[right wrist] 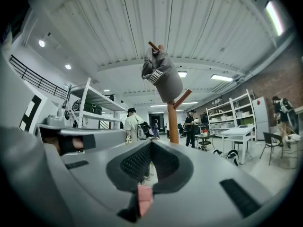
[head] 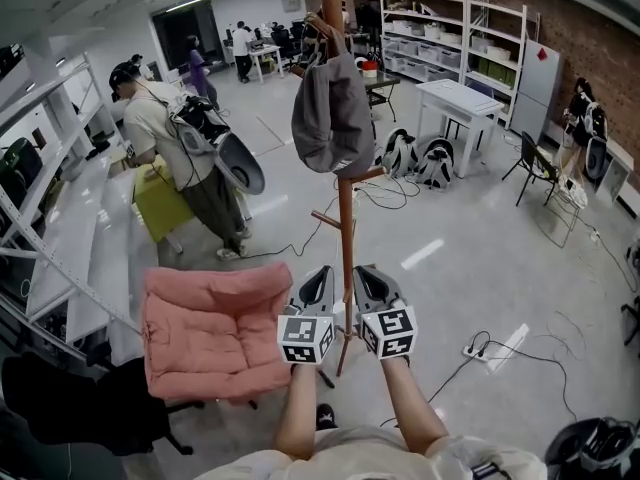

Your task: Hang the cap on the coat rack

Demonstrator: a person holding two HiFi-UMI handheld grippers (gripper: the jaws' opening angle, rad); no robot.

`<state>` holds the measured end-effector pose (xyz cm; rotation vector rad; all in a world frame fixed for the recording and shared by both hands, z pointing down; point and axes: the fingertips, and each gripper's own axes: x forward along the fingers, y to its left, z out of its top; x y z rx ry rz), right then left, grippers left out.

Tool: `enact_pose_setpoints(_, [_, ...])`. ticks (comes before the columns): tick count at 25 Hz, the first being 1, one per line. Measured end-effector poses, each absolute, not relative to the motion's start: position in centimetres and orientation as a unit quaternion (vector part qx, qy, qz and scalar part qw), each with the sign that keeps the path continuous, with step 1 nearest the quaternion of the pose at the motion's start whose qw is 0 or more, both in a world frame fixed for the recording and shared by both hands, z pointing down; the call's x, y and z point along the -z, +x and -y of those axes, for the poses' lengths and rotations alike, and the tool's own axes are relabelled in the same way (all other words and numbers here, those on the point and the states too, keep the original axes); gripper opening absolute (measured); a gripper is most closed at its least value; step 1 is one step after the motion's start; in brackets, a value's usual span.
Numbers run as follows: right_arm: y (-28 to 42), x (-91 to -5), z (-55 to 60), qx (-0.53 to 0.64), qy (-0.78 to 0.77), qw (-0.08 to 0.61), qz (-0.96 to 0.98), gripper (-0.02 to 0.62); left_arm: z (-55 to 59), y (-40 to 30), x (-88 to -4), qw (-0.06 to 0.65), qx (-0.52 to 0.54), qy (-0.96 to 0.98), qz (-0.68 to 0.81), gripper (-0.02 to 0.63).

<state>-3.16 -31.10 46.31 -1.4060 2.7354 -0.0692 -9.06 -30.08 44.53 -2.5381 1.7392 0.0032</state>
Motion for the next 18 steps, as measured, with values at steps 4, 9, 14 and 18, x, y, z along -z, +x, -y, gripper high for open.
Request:
enact_pose_setpoints(4, [-3.0,-46.1,31.0,0.020,-0.462,0.033,-0.886,0.003,29.9,-9.1,-44.4,0.034,0.001,-0.825,-0.564,0.008])
enact_pose_setpoints(9, [-3.0,-45.8,31.0,0.016,-0.461,0.030,-0.887,0.003,29.8,-9.3,-43.8,0.047,0.008,-0.819,-0.572,0.007])
enact_pose_setpoints(14, [-2.8,-45.2,31.0,0.010,-0.462,0.034,-0.886,0.003,29.8,-8.9,-43.7,0.049,0.008,-0.822,-0.567,0.008])
enact_pose_setpoints(18, [-3.0,-45.1,30.7,0.008,-0.460,0.035,-0.887,0.003,29.8,-8.8,-43.9,0.050,0.012,-0.824,-0.565,0.008])
